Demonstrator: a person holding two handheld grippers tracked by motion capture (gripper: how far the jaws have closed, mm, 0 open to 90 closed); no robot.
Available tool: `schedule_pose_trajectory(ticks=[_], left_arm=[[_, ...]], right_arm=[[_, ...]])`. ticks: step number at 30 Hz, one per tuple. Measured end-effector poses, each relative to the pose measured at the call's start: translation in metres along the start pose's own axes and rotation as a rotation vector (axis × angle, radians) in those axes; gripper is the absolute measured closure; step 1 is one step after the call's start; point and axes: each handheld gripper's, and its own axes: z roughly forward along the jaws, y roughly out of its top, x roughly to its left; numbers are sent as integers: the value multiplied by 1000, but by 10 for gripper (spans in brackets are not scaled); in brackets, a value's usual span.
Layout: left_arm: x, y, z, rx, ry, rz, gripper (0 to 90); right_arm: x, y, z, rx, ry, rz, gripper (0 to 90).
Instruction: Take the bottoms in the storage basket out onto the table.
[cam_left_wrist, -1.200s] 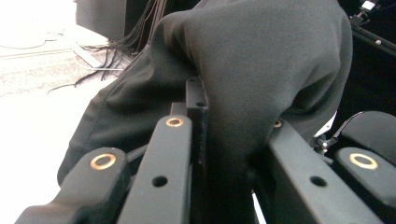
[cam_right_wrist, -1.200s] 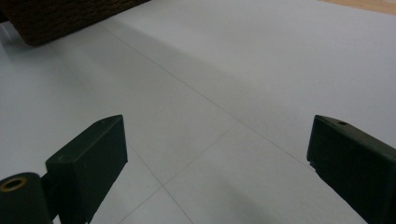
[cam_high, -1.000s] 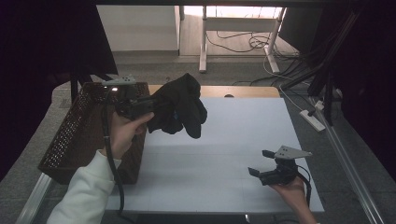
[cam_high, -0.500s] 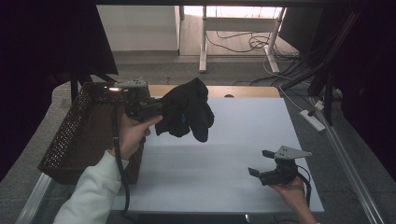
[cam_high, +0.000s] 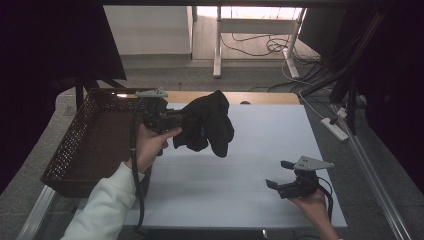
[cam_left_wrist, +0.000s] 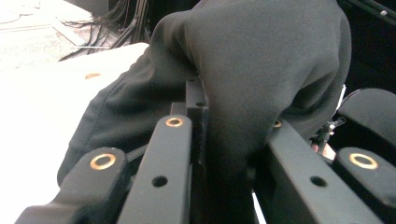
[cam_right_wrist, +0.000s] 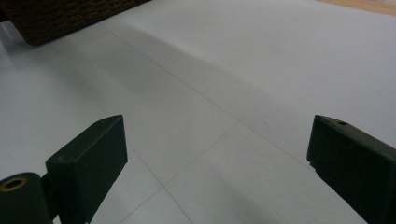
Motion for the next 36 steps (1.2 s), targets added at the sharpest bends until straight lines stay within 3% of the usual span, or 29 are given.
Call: schedule_pose_trajectory(ticks=[22,36], left_arm=[[2,-16,36,56,-17,-24,814],[6,-30,68,121,13,-13,814]], right_arm=[[0,1,-2,-11,4,-2,50],[0,1,-1,-3,6,-7,50]])
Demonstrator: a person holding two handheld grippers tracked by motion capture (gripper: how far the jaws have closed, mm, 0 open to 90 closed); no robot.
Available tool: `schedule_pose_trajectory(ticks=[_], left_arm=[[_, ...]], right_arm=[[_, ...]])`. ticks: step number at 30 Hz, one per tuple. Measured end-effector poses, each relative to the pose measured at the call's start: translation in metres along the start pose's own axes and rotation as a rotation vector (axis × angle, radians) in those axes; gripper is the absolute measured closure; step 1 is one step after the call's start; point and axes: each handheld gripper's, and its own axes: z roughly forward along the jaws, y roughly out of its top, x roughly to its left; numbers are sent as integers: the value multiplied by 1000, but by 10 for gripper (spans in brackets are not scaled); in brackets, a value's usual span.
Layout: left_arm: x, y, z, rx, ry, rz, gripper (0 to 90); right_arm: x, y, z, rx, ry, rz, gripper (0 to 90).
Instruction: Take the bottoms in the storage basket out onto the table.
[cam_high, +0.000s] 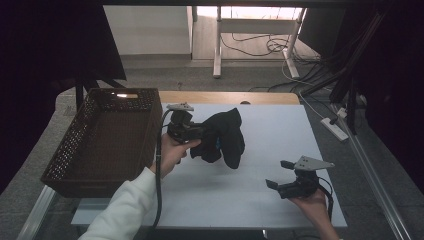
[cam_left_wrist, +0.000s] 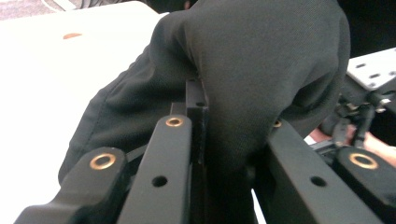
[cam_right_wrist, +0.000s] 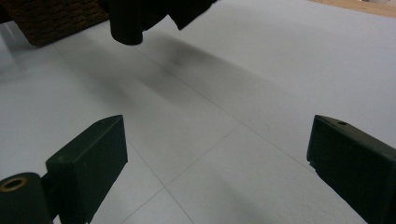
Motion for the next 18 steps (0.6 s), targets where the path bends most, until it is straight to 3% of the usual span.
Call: schedule_pose_trajectory(ticks=[18], left_arm=[[17,-25,33,104,47,-22,813]], right_arm=[[0,0,1,7,2,-2,50]])
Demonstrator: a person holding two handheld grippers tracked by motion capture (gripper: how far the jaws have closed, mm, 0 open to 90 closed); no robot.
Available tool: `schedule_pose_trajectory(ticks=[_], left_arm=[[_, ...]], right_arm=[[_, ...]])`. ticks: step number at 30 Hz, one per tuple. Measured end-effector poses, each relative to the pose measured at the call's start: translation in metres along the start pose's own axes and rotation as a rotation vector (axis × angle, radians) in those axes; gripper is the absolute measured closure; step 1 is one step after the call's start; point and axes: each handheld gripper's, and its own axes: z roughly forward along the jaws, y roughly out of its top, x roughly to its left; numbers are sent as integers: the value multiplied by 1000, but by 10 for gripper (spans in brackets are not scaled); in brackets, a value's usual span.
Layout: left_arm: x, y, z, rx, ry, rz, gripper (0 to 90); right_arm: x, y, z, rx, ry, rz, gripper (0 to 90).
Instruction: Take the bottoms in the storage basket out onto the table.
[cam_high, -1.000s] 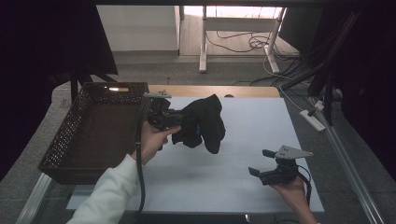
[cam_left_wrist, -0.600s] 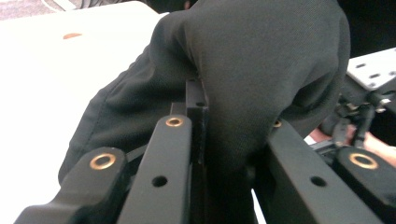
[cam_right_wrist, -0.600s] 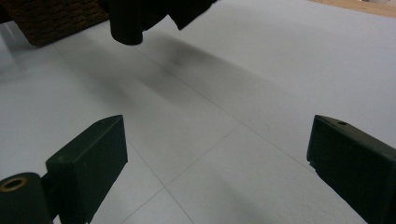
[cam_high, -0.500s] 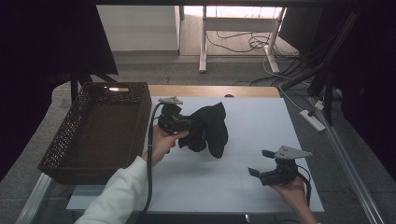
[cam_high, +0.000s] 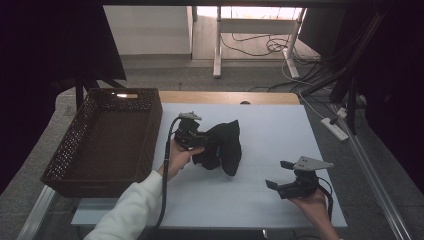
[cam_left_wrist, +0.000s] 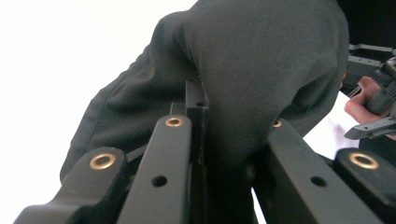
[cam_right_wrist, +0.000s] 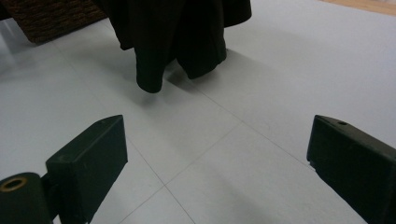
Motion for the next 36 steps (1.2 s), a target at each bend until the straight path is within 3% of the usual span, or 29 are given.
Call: schedule_pose_trajectory(ticks=[5,20,31,36], left_arm=[[5,-6,10,22,7,-13,812],[10,-18,31,94,39,-1,807],[13,-28,45,136,21,-2,805],[13,-32,47,148,19,16,805]], right_arm=[[1,0,0,4,1,-2,50],[0,0,0,4,-1,-2,50],[0,0,1,6,-1,-5,50],[-3,0,3,2,11,3,50]])
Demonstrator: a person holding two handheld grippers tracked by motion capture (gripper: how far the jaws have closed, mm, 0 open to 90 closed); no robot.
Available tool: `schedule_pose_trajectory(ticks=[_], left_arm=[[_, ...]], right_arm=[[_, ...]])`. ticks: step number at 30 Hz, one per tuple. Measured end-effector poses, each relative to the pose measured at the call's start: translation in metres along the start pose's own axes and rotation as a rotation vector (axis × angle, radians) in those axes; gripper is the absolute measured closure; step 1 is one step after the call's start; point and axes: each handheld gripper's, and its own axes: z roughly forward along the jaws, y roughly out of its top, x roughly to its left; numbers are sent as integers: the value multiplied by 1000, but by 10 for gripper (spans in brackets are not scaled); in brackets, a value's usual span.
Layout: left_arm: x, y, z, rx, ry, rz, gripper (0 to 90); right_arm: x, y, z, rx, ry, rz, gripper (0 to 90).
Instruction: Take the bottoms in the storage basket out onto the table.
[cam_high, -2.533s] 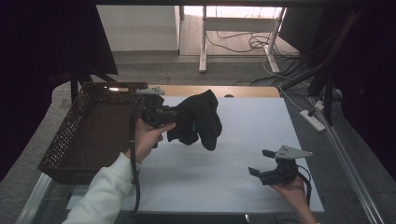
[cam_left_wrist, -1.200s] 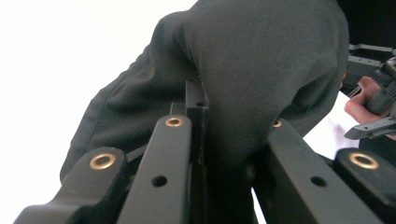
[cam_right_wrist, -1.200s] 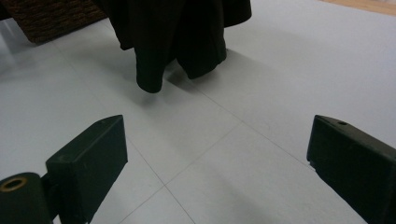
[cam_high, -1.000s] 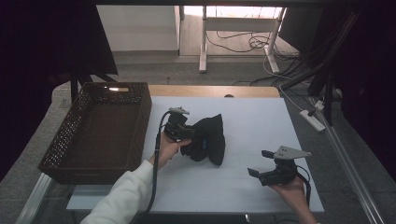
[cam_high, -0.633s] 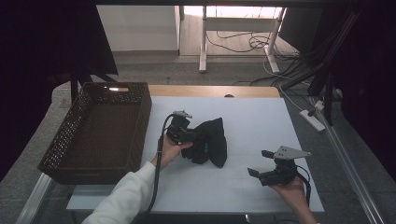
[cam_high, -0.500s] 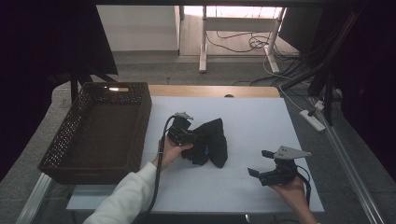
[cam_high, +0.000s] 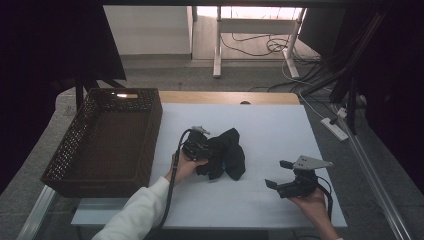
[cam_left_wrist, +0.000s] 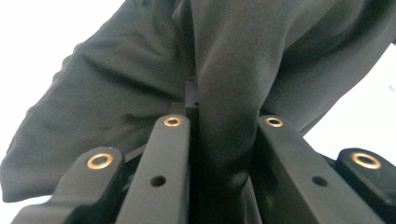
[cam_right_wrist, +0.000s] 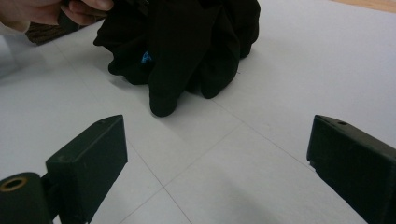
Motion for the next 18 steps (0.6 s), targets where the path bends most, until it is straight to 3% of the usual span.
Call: schedule_pose_trajectory(ticks=[6,10,18], left_arm=[[0,-1,1,-3,7,0,801],[-3,-2,-1,-5,22,26,770],[-6,-3,-7,-38,8,63,593]], right_arm=[[1,1,1,-2,11,-6,51],[2,0,-3,-12,8,0,51],[3,-2,-4,0,-1,-3,51]])
